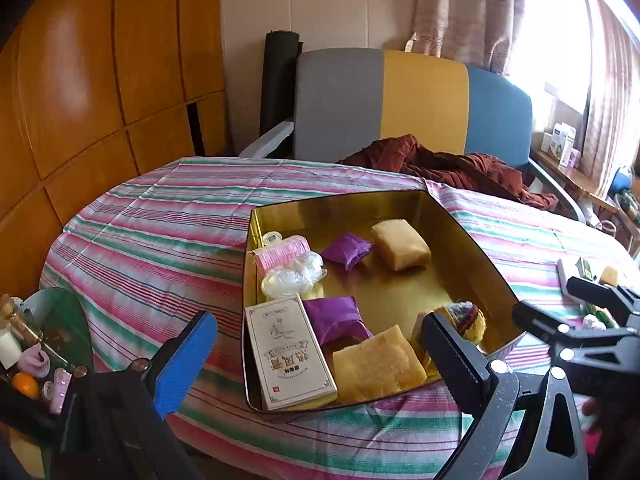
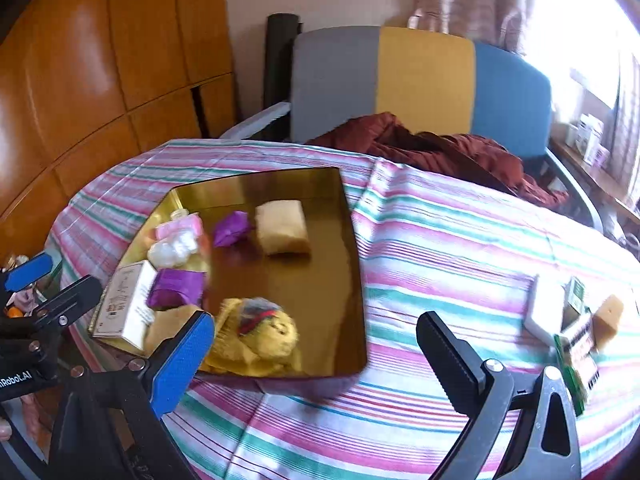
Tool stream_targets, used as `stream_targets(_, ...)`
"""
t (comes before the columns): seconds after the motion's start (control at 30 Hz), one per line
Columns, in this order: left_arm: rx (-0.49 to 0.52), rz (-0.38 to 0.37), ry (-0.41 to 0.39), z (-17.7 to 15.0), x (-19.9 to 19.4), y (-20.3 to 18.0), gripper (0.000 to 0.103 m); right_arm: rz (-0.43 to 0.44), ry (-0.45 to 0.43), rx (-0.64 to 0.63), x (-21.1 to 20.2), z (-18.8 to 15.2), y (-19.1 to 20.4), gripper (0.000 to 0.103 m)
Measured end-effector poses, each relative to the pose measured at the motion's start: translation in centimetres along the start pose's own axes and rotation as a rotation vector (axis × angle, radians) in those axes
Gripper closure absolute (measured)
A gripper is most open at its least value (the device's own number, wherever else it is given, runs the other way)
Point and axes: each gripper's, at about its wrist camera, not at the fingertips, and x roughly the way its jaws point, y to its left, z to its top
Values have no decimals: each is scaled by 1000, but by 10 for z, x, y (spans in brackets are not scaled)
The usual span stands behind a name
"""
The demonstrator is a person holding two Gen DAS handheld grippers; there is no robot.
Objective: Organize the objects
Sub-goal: 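Withdraw both tools from the tray toward the remaining items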
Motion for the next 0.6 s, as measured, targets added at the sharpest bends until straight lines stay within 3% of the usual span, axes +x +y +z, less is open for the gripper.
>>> stream_targets(0.27,28,-13,25,-6,5,-11,0,-55,23,44,-1,-15,-28,0)
stream_targets(0.6,49,-21,30,-9,5,-17,0,-56,20,38,-3,-17,-33,0)
